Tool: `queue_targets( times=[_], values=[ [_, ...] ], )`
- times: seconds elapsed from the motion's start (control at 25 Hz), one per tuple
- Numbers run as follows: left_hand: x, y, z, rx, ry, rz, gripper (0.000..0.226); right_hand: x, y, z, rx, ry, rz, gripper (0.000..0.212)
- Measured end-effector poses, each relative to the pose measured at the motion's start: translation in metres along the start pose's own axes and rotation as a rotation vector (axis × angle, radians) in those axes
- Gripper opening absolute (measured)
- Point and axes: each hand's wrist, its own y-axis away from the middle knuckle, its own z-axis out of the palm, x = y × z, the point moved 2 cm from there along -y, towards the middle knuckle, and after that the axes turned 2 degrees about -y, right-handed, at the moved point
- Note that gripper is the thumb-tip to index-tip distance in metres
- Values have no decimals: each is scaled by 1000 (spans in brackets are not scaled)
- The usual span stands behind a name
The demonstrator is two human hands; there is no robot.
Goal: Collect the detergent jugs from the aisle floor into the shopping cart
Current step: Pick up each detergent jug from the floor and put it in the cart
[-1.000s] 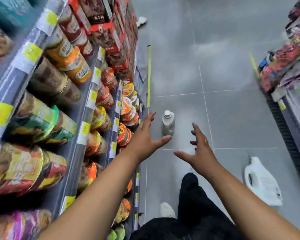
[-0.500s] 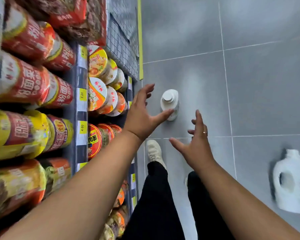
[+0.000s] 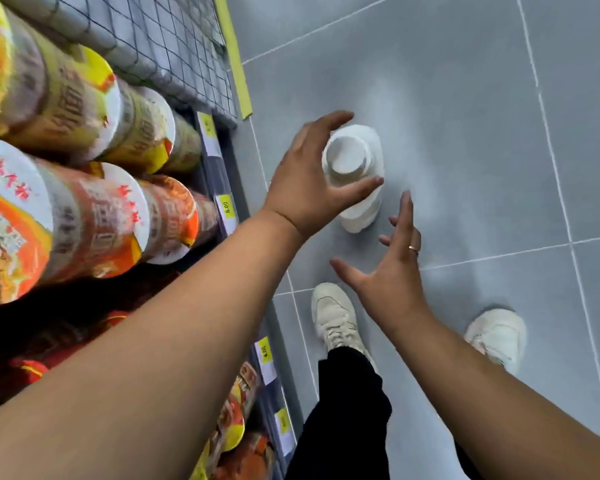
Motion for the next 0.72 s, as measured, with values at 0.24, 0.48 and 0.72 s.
queue_targets(
  times=[0.24, 0.48, 0.72],
  values=[
    [-37, -44, 32, -15, -154, 335, 54, 48, -56, 40, 152, 20, -19, 118],
    [-43, -51, 39, 88, -113, 395, 39, 53, -85, 59, 114, -125, 59, 118],
    [-24, -70, 38, 183, -48, 213, 33, 28, -99, 17, 146, -90, 63, 114]
  ],
)
